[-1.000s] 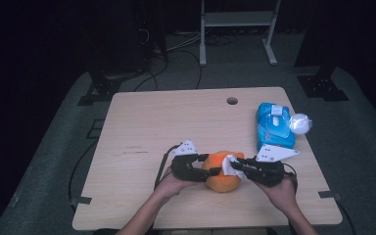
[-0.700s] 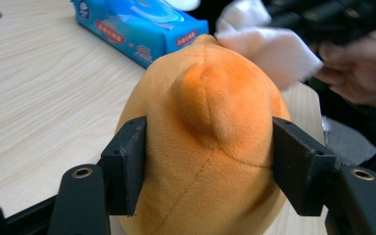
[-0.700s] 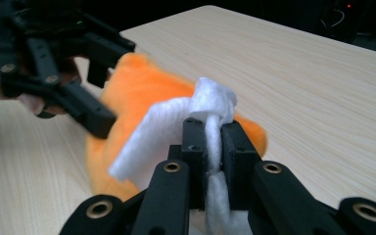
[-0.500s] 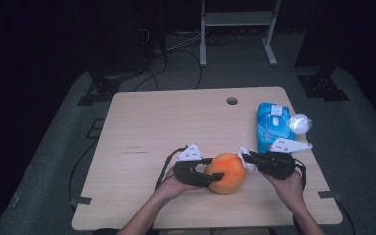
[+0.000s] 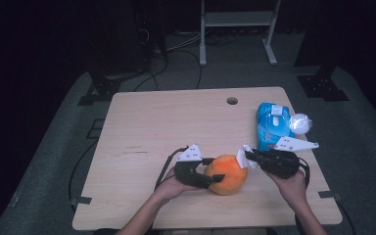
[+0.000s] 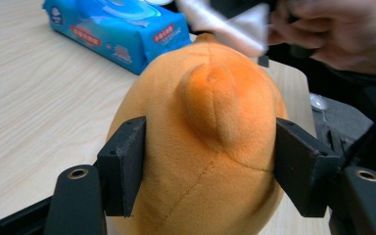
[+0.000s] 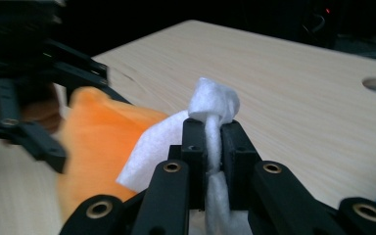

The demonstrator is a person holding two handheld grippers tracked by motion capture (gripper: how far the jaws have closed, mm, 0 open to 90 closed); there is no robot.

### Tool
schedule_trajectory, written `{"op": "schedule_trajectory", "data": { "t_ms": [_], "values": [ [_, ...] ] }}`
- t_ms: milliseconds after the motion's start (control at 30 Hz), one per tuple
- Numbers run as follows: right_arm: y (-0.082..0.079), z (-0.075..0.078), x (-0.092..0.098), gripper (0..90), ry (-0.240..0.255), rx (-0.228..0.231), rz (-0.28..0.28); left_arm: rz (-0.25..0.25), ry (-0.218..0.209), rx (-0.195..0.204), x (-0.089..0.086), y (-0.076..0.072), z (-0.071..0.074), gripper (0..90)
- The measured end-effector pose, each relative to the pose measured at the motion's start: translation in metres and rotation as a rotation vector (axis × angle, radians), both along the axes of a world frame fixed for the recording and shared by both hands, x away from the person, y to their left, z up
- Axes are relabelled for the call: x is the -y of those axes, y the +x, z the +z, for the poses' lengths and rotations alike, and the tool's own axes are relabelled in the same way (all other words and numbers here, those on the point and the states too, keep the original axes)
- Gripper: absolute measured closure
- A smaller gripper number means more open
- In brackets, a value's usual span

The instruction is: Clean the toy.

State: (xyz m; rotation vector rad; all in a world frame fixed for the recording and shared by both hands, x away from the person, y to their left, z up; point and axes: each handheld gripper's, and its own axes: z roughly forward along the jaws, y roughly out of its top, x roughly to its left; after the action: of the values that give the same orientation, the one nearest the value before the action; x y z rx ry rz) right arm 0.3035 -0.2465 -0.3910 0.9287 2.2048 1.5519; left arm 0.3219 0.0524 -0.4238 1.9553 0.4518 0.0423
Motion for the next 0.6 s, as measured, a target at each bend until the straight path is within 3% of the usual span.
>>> {"op": "schedule_trajectory", "data": {
  "t_ms": [133, 200, 367, 433, 533, 600],
  "values": [
    [-0.004, -0.002, -0.018, 81.2, -0.073, -0.011, 0.063, 0.003, 0.01, 0.012, 0.006, -0.004, 0.0, 32.5],
    [-0.007, -0.003, -0.026, 81.3, -0.093, 0.001, 0.068, 0.004, 0.024, 0.029, 0.008, -0.006, 0.001, 31.7],
    [-0.017, 0.006, -0.045, 81.1, -0.074, 0.038, 0.149, 0.029, 0.025, 0.043, 0.014, -0.008, 0.001, 32.1],
    [-0.019, 0.008, -0.048, 81.1, -0.106, 0.059, 0.148, 0.023, 0.027, 0.052, 0.013, -0.008, 0.002, 28.8],
    [-0.013, 0.003, -0.04, 81.2, -0.089, 0.039, 0.132, -0.029, 0.012, 0.01, 0.01, -0.003, 0.0, 15.4],
    [-0.008, -0.001, -0.032, 81.2, -0.056, 0.015, 0.106, -0.029, 0.03, 0.033, 0.01, -0.003, -0.004, 15.9]
  ]
}}
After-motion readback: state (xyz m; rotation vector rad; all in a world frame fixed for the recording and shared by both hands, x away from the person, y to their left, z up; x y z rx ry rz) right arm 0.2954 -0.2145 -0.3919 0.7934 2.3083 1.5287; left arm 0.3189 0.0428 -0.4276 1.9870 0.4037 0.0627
